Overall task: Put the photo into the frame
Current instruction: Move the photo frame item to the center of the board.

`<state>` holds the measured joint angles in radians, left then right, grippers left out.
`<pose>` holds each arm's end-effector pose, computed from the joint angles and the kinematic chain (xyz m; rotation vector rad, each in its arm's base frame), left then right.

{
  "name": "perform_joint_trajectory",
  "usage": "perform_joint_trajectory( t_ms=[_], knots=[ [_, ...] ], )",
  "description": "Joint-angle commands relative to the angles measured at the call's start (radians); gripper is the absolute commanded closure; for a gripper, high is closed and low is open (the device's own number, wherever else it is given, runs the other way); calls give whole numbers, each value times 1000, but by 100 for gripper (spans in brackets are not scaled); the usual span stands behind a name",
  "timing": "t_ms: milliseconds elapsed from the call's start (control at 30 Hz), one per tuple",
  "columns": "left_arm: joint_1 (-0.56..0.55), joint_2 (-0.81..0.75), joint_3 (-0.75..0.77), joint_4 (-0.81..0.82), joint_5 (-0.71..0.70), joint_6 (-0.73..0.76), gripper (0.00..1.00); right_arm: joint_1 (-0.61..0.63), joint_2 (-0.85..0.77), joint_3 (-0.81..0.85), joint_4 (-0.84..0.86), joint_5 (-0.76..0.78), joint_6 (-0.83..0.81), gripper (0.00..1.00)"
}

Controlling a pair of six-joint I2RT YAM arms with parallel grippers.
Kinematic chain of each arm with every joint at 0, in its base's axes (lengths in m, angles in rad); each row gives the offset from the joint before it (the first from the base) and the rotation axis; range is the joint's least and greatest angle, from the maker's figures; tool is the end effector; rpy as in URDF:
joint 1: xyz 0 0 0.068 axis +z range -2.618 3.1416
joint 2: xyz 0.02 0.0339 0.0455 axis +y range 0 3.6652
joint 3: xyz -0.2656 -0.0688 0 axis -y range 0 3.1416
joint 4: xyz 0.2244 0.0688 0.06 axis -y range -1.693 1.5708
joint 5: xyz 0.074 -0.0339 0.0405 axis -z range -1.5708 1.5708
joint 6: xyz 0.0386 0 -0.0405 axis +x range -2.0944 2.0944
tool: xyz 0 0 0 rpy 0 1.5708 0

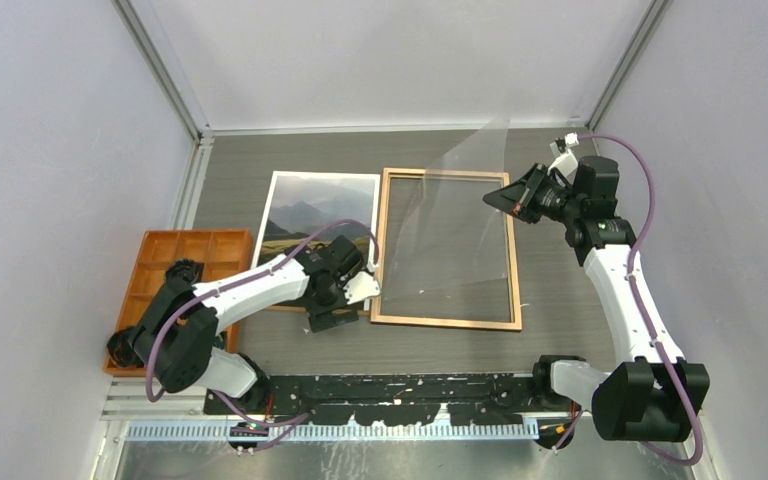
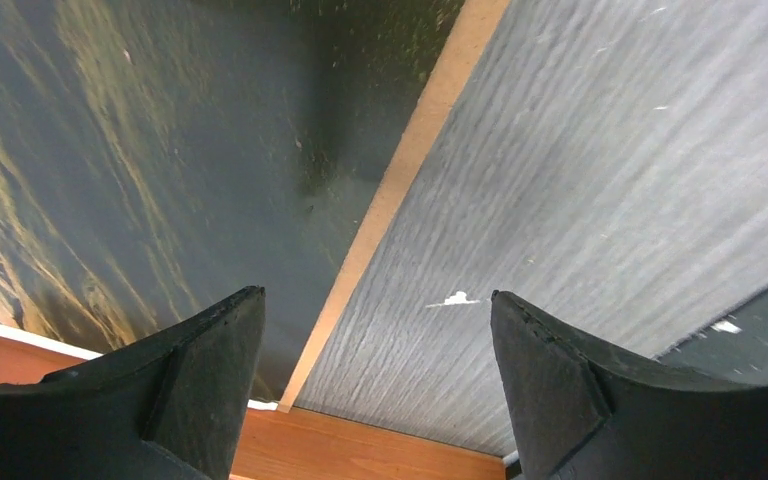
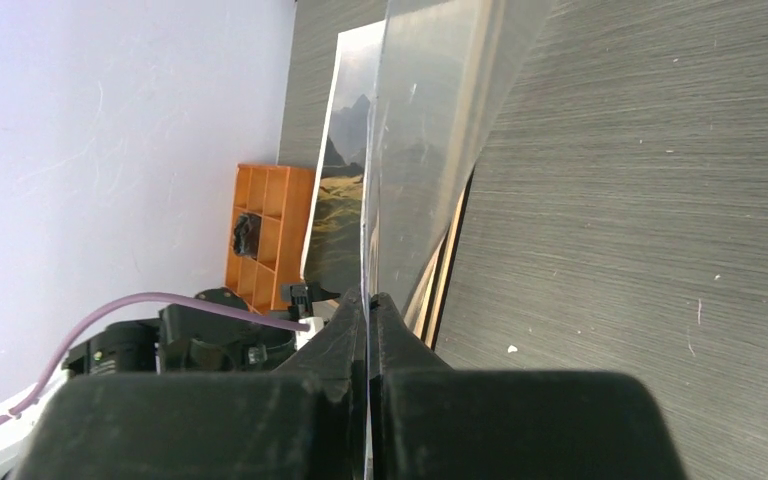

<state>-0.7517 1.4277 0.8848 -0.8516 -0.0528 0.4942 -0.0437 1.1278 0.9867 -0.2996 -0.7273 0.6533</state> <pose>0.1658 -0.1522 0.2010 1.7212 2.4078 0.0439 0.2307 0.0156 0.3374 0.2304 2.0535 1.1115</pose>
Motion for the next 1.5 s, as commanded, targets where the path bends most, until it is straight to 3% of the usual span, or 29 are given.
perform_joint_trajectory(
  t_ms=[0, 333, 567, 833, 967, 1200, 1467],
  knots=[
    [3, 7, -70, 197, -127, -2, 16, -12, -15, 27, 52, -25, 5, 99],
    [29, 180, -91, 410, -317, 29, 17, -24, -43, 15, 32, -32, 2, 99],
    [157, 293, 25, 477, -377, 77, 19, -40, -58, -8, 25, -42, -4, 99],
    [208, 371, 136, 501, -421, 113, 19, -47, -69, -50, 52, -62, 10, 99],
    [239, 350, 260, 344, -328, 20, 19, -48, -67, -47, 66, -73, 23, 99],
    [325, 312, 554, 30, 0, -137, 17, -42, -39, -30, 173, -138, 111, 99],
    [378, 366, 677, -6, 61, -209, 18, -2, 18, -54, 266, -200, 127, 99]
  ],
)
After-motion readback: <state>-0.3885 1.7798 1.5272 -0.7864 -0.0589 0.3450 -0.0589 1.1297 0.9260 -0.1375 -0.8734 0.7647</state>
